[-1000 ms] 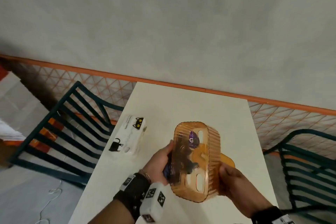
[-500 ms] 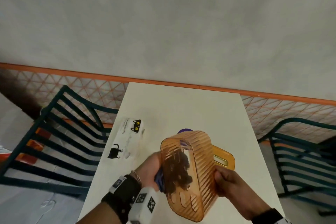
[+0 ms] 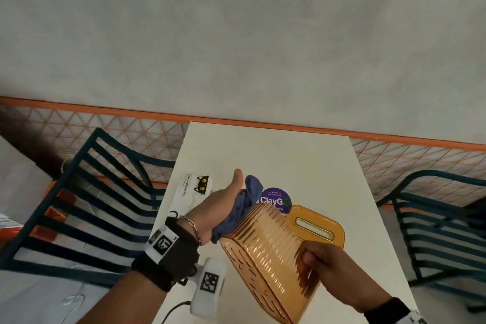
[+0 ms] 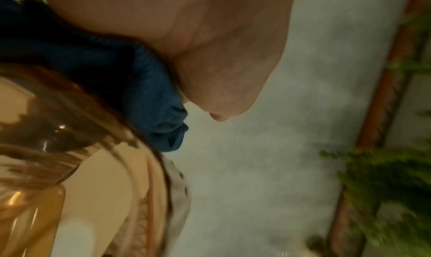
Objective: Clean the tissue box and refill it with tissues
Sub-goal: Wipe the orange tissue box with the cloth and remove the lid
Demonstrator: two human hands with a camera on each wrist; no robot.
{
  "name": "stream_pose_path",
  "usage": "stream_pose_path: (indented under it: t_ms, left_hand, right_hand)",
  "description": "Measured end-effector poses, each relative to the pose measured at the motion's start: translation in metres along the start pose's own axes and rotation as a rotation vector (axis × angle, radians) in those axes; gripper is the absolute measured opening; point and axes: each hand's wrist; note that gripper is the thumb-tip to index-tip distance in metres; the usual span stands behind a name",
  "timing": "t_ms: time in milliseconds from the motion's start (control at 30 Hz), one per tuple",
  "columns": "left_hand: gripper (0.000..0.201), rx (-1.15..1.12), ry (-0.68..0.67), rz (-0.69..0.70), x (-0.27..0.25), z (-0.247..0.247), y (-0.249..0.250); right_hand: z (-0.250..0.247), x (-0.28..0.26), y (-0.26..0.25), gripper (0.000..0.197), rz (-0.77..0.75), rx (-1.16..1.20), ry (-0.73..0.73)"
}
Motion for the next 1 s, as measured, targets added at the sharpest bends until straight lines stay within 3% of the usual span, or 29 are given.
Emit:
stream_pose_path:
  t_ms: [100,233,400,533,633,700,733,767,833,933,1000]
  left_hand:
    - [0.073,0.326,0.153,0.153,-0.024,0.021,0.009]
    - [0.032,0.472,0.304,0.332,-0.033,0.030,-0.002]
    - [0.034,0.606,0.391,0.475,-0.031,0.040,-0.022]
    - [0.026,0.292,0.384,0.532,-0.034,0.037,-0.025]
    - [0.020,-0.231,0.305,0.370,-0.031,0.023,-0.015]
    - [0.030,-0.584,0.174,0.274,-0.032,0.012,-0.008]
    - [0.037,-0.651,0.144,0.258,-0.035,0.010,-0.005]
    - [0.042,-0.604,0.168,0.267,-0.037,0.011,-0.005]
    - [0.041,-0.263,0.318,0.355,-0.042,0.027,-0.011]
    - [0.038,0.491,0.594,0.737,-0.036,0.055,-0.037]
    - [0.035,0.661,0.626,0.921,-0.020,0.060,-0.051]
  right_hand:
    - [0.006,-0.003,-0.010,0.030,-0.001,0.054,0.000]
    - [0.011,-0.003,-0.015,0.036,0.002,0.078,0.005]
    - [0.019,0.000,-0.019,0.038,0.059,0.061,0.044]
    - [0.021,0.000,-0.014,0.038,0.090,0.012,0.050]
    - [0.022,-0.001,-0.008,0.046,0.080,-0.034,0.076]
    - [0.024,-0.001,-0.005,0.045,0.059,-0.090,0.116]
    - [0.025,-0.001,-0.004,0.045,0.050,-0.115,0.139]
    - [0.026,0.000,-0.004,0.045,0.040,-0.140,0.161]
    - [0.028,0.000,-0.004,0.042,0.003,-0.178,0.193]
    - [0.029,-0.001,-0.006,0.040,-0.060,-0.181,0.245]
    - [0.028,-0.002,-0.007,0.043,-0.087,-0.139,0.288]
Point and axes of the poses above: each hand's wrist, its own x-axis towards the middle knuckle, its own z-axis out of the palm, y = z × x, and after that the axes turned 1 degree about x, right-handed
